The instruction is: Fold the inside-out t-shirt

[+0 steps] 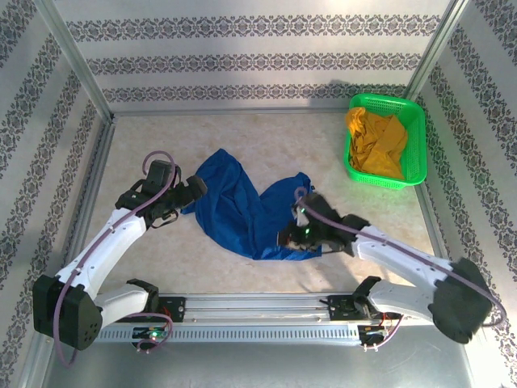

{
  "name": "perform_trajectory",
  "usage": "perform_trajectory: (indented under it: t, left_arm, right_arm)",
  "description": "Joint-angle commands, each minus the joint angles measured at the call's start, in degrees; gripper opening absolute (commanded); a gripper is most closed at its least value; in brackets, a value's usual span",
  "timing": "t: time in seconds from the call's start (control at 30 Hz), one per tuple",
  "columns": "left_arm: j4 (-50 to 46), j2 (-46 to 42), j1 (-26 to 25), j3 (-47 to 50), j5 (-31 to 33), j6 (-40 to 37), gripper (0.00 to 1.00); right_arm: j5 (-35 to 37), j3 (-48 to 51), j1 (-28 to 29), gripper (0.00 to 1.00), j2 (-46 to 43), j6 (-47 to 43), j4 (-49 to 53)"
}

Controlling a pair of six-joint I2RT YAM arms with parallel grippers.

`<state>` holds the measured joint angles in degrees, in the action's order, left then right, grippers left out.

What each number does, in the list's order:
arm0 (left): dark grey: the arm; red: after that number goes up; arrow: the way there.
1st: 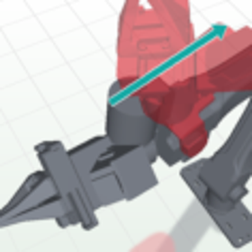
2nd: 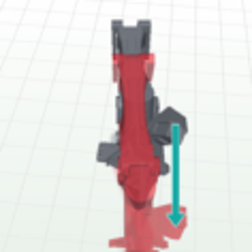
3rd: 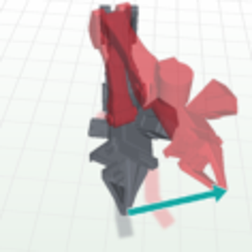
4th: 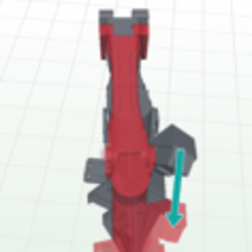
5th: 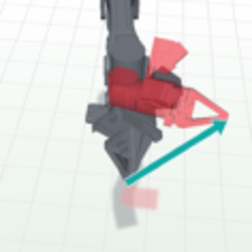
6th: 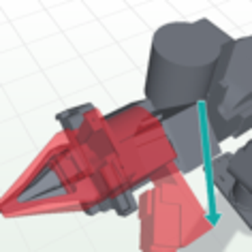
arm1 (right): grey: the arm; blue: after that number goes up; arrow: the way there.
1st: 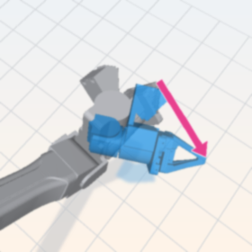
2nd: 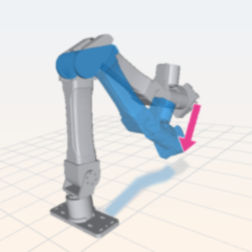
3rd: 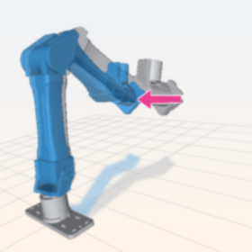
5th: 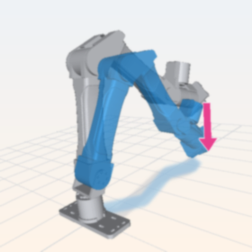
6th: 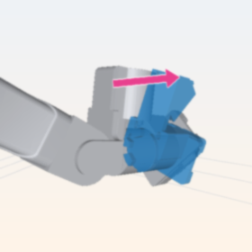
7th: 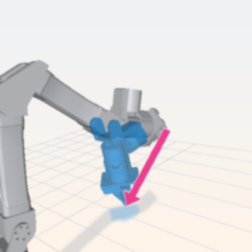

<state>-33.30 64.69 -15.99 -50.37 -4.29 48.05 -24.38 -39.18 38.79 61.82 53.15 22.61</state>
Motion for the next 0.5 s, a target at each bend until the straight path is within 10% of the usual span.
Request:
perform_trajectory:
  t: [0.0, 0.47]
  left_arm:
    - [-2.37, 1.10, 1.04, -0.87, 2.18, 0.62, 1.00]
    - [3.62, 12.48, 2.53, -3.82, -0.66, -0.69, 1.00]
  right_arm:
    - [-4.28, -10.53, -8.16, 0.00, -4.69, -1.27, 3.37]
    - [-2.30, -26.78, -34.93, 0.00, -8.32, 0.95, 3.77]
